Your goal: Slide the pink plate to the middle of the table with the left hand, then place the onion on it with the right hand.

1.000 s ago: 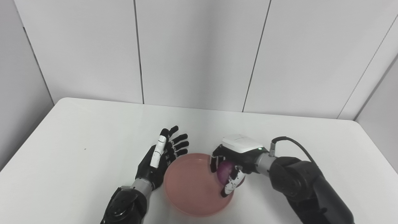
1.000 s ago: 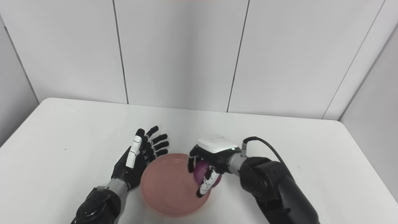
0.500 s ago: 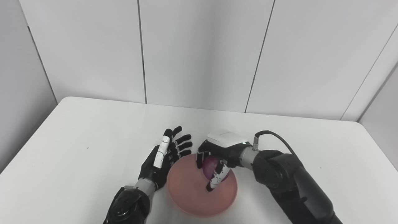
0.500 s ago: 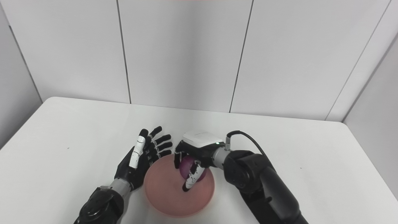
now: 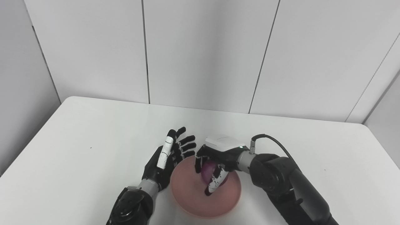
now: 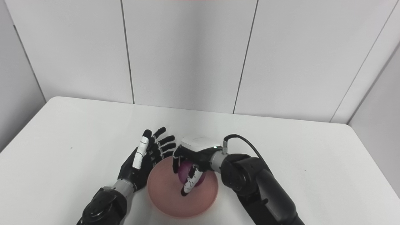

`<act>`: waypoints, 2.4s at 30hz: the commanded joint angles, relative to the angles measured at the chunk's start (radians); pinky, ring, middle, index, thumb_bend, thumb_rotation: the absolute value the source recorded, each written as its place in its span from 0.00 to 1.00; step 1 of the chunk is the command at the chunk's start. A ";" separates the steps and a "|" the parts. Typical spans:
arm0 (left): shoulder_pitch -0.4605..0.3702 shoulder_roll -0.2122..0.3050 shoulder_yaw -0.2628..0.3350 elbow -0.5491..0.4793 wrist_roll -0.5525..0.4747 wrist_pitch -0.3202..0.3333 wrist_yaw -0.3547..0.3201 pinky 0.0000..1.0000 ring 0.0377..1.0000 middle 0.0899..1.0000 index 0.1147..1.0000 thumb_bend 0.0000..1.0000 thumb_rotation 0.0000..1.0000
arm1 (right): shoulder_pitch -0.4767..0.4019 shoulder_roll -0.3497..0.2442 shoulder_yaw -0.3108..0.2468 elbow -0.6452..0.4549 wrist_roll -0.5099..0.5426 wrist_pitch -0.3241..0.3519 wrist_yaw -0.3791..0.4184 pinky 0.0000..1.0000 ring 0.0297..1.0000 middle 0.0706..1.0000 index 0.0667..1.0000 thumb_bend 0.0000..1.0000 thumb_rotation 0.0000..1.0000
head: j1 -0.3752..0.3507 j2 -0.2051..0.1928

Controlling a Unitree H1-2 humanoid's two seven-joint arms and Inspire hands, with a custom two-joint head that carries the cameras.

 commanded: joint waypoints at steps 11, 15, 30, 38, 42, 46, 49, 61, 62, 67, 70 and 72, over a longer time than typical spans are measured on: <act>0.029 -0.010 -0.012 0.030 0.014 0.027 0.011 0.76 0.80 0.80 0.90 0.78 0.91 | -0.019 0.001 0.015 0.014 0.012 -0.081 -0.053 0.38 0.40 0.46 0.50 0.51 0.00 | 0.002 0.007; 0.029 -0.011 -0.012 0.030 0.010 0.026 0.009 0.77 0.80 0.81 0.90 0.78 0.90 | -0.019 0.001 0.016 0.017 0.018 -0.091 -0.061 0.39 0.40 0.47 0.49 0.51 0.00 | 0.002 0.007; 0.030 -0.007 -0.015 0.032 0.020 0.027 0.013 0.79 0.81 0.82 0.90 0.78 0.91 | -0.020 -0.003 0.012 0.001 -0.004 -0.070 -0.053 0.50 0.60 0.66 0.64 0.99 0.47 | -0.006 0.006; 0.027 -0.007 -0.014 0.036 0.017 0.022 0.009 0.79 0.81 0.82 0.90 0.77 0.91 | -0.028 -0.014 0.000 -0.022 0.007 -0.065 -0.036 0.55 0.66 0.70 0.65 1.00 0.55 | -0.007 0.005; 0.026 -0.001 -0.018 0.038 0.027 0.026 0.013 0.79 0.80 0.81 0.90 0.79 0.91 | -0.031 -0.022 -0.014 -0.045 0.030 -0.077 -0.038 0.54 0.65 0.69 0.65 1.00 0.57 | -0.008 0.004; 0.025 0.003 -0.019 0.036 0.033 0.036 0.016 0.82 0.81 0.81 0.89 0.80 0.92 | -0.035 -0.026 -0.044 -0.091 0.058 -0.054 -0.024 0.55 0.66 0.70 0.66 1.00 0.60 | -0.010 0.004; 0.024 0.003 -0.017 0.035 0.029 0.041 0.015 0.83 0.81 0.81 0.89 0.80 0.92 | -0.040 -0.029 -0.062 -0.122 0.060 -0.039 -0.009 0.55 0.66 0.70 0.66 1.00 0.60 | -0.011 0.005; 0.021 0.004 -0.008 0.037 0.008 0.041 0.002 0.79 0.81 0.82 0.90 0.78 0.92 | -0.046 -0.046 -0.171 -0.220 0.090 -0.050 -0.032 0.52 0.62 0.68 0.65 1.00 0.72 | -0.020 0.006; 0.022 0.004 -0.008 0.036 0.006 0.041 0.002 0.79 0.81 0.82 0.90 0.78 0.92 | -0.038 -0.047 -0.186 -0.230 0.092 -0.055 -0.049 0.51 0.62 0.67 0.65 1.00 0.74 | -0.024 0.006; 0.027 0.009 -0.005 0.026 0.002 0.045 0.007 0.79 0.81 0.82 0.91 0.79 0.91 | 0.041 -0.014 -0.266 -0.264 0.118 -0.030 -0.143 0.54 0.66 0.72 0.73 0.91 0.93 | -0.046 0.012; 0.029 0.015 -0.003 0.021 0.000 0.049 0.005 0.78 0.81 0.82 0.91 0.79 0.91 | 0.089 0.022 -0.312 -0.269 0.160 -0.006 -0.188 0.63 0.74 0.78 0.77 0.86 0.93 | -0.065 0.014; 0.031 0.019 -0.001 0.019 -0.003 0.048 0.002 0.79 0.81 0.82 0.91 0.79 0.90 | 0.145 0.066 -0.367 -0.268 0.227 0.017 -0.235 0.71 0.82 0.84 0.82 0.83 0.95 | -0.074 0.015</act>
